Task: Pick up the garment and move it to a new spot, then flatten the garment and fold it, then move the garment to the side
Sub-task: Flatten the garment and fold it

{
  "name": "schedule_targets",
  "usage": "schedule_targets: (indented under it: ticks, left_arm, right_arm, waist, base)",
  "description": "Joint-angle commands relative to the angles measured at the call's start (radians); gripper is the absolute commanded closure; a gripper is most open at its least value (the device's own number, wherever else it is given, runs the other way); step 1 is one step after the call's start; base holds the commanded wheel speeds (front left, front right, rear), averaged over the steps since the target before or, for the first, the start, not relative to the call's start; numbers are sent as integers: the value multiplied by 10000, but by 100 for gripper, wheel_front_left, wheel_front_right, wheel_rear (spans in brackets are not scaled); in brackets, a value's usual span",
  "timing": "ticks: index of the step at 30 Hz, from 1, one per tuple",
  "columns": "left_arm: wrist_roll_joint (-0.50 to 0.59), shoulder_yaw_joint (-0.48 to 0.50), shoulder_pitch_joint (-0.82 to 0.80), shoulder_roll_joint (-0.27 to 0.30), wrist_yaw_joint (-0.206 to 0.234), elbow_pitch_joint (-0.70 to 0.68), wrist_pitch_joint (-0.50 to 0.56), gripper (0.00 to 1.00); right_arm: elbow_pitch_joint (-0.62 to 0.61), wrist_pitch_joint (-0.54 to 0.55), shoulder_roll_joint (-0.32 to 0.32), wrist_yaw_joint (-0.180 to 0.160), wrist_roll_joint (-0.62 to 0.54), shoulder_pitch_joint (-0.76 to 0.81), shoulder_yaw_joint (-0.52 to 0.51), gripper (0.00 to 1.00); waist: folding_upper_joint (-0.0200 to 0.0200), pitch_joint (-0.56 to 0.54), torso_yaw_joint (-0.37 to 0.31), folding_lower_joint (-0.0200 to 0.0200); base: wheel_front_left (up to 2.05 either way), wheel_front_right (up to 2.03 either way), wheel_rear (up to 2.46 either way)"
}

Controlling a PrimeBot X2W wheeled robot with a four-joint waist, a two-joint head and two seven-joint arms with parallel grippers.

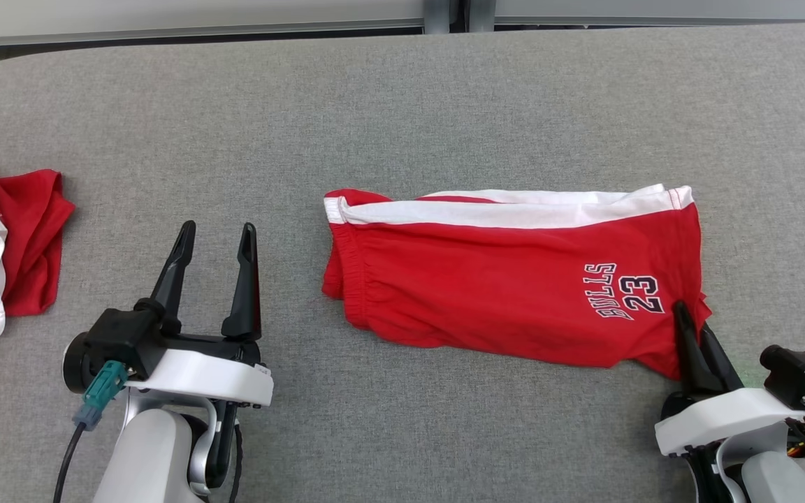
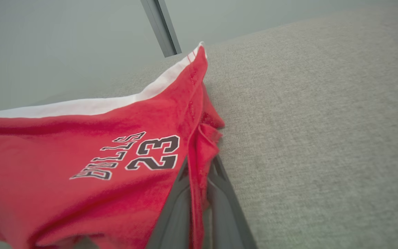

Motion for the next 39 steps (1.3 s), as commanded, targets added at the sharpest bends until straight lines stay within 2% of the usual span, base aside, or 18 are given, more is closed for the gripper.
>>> schedule_targets:
  ticks: [1, 7, 13, 17, 22, 25, 33, 34, 35, 36, 39]
  left_arm:
    - [57, 15, 98, 39, -16, 21, -17, 0]
    - [51, -52, 1, 36, 5, 3, -17, 0]
    - [-13, -66, -15, 37, 54, 4, -17, 0]
    - [-143, -102, -69, 35, 69, 35, -17, 0]
    - [-218, -219, -175, 34, 102, 26, -17, 0]
    - [-333, -317, -202, 34, 174, -4, -17, 0]
    - [-602, -478, -265, 32, 270, -46, -17, 0]
    - [-611, -477, -263, 30, 279, -44, -17, 0]
    - [-639, -473, -256, 32, 278, -46, -17, 0]
    - [-627, -476, -259, 32, 263, -46, -17, 0]
    - [-473, -418, -264, 32, 195, -21, -17, 0]
  right_arm:
    - [-35, 83, 0, -21, -101, 103, -125, 100]
    - [-420, 273, 19, -21, -277, -178, -302, 100]
    - [-1462, 785, 90, -12, -510, -917, 370, 100]
    - [-2138, 1284, 311, -12, -444, -1809, 1453, 100]
    - [-2032, 1649, 572, -13, -121, -2779, 3489, 100]
    - [-1201, 1768, 690, -13, 306, -3239, 4914, 100]
    - [333, 1687, 770, -13, 1199, -3630, 6753, 100]
    - [453, 1632, 777, -13, 1268, -3703, 6883, 97]
    - [526, 1527, 781, -13, 1341, -3788, 6991, 58]
    - [629, 1479, 788, -13, 1379, -3840, 7079, 0]
    - [580, 1038, 792, -13, 1416, -4024, 7366, 0]
  waist:
    - [0, 1, -2, 0]
    - [0, -6, 42, 0]
    - [0, -75, 49, 0]
    - [0, -126, 120, 0]
    - [0, -132, 398, 0]
    - [0, -86, 610, 0]
    - [0, 91, 822, 0]
    - [0, 96, 818, 0]
    - [0, 102, 813, 0]
    - [0, 103, 811, 0]
    - [0, 74, 779, 0]
  base:
    - [0, 0, 0]
    - [0, 0, 0]
    - [0, 0, 0]
    - [0, 0, 0]
    - [0, 0, 0]
    - [0, 0, 0]
    - [0, 0, 0]
    - [0, 0, 0]
    - [0, 0, 0]
    - [0, 0, 0]
    - [0, 0, 0]
